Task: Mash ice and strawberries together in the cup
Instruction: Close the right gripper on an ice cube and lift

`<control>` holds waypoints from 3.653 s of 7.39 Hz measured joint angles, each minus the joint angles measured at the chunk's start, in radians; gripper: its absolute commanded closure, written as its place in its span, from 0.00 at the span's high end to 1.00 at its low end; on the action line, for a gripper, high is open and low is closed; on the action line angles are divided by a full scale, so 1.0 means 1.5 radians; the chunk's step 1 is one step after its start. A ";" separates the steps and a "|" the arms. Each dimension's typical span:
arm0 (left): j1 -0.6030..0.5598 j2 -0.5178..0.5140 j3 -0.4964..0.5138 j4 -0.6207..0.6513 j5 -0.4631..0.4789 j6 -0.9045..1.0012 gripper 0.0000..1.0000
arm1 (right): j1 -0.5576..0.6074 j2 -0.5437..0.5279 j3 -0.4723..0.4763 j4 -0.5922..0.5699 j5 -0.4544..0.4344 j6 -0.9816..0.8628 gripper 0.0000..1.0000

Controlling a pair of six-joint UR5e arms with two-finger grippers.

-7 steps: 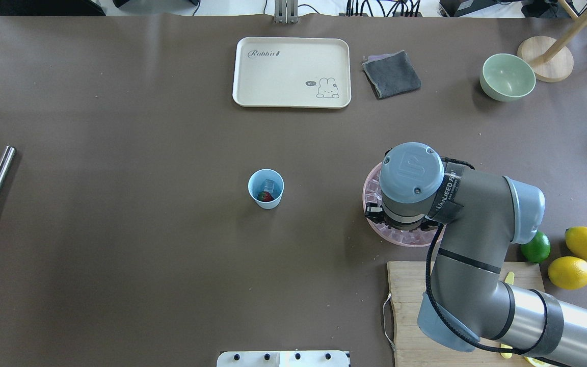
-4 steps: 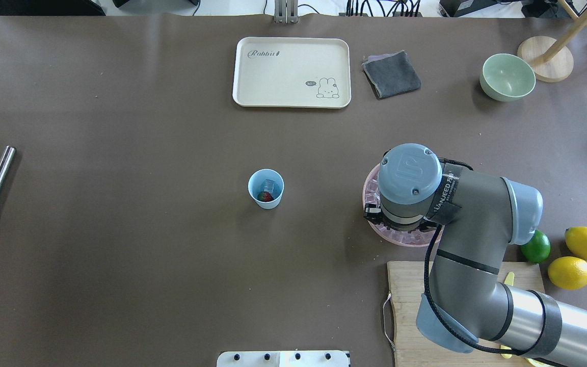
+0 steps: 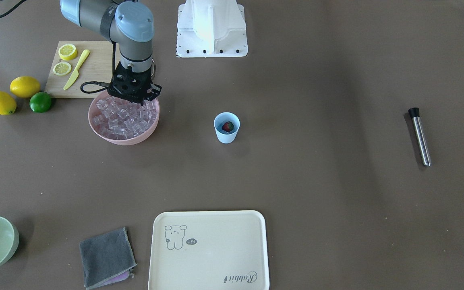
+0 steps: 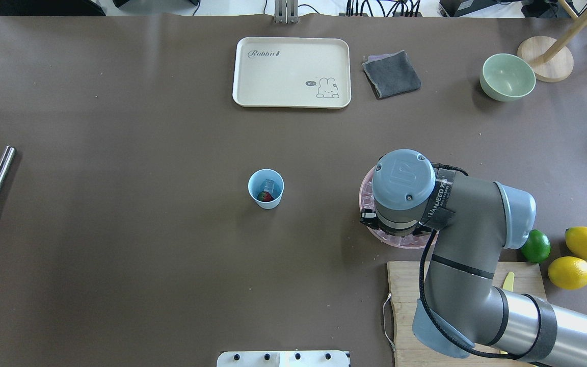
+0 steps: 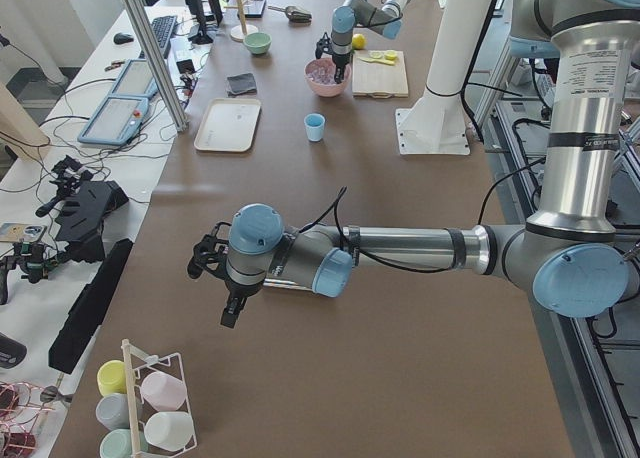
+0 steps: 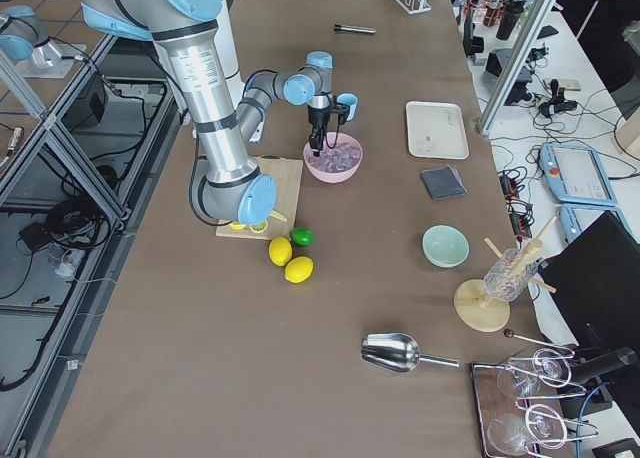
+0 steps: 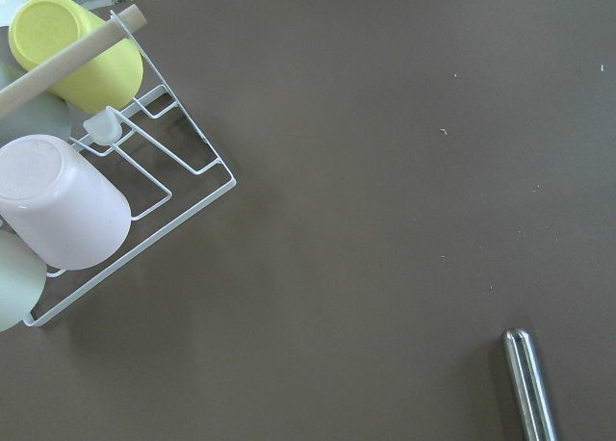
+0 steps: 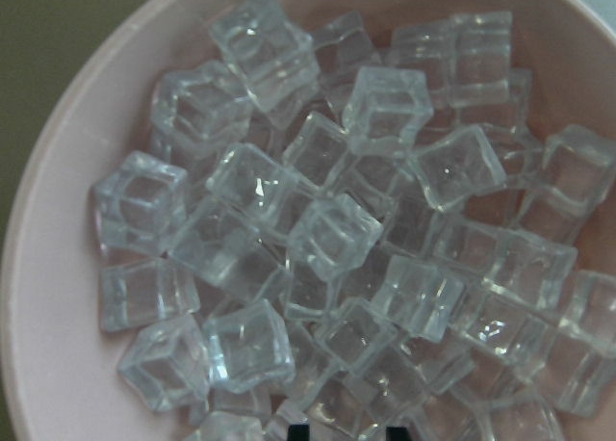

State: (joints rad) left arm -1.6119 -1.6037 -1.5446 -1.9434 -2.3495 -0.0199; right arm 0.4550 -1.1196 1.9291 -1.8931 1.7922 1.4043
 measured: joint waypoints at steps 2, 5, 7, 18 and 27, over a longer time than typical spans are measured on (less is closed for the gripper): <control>0.000 0.000 0.000 0.001 0.000 0.000 0.98 | 0.002 -0.001 0.001 -0.001 0.000 -0.002 0.29; -0.001 0.001 0.000 0.001 0.000 0.000 0.98 | 0.013 -0.003 0.001 -0.003 0.005 -0.011 0.28; 0.000 0.001 0.001 0.000 0.000 0.000 0.98 | 0.032 0.000 0.002 -0.014 0.021 -0.024 0.35; -0.001 -0.003 -0.010 0.002 -0.001 -0.002 0.98 | 0.010 0.004 0.004 -0.033 0.021 0.089 0.51; 0.000 -0.002 -0.019 0.003 -0.001 -0.003 0.98 | 0.007 0.002 0.006 -0.030 0.017 0.085 0.27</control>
State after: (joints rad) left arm -1.6123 -1.6067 -1.5738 -1.9383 -2.3516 -0.0245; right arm 0.4660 -1.1165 1.9374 -1.9387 1.8181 1.5312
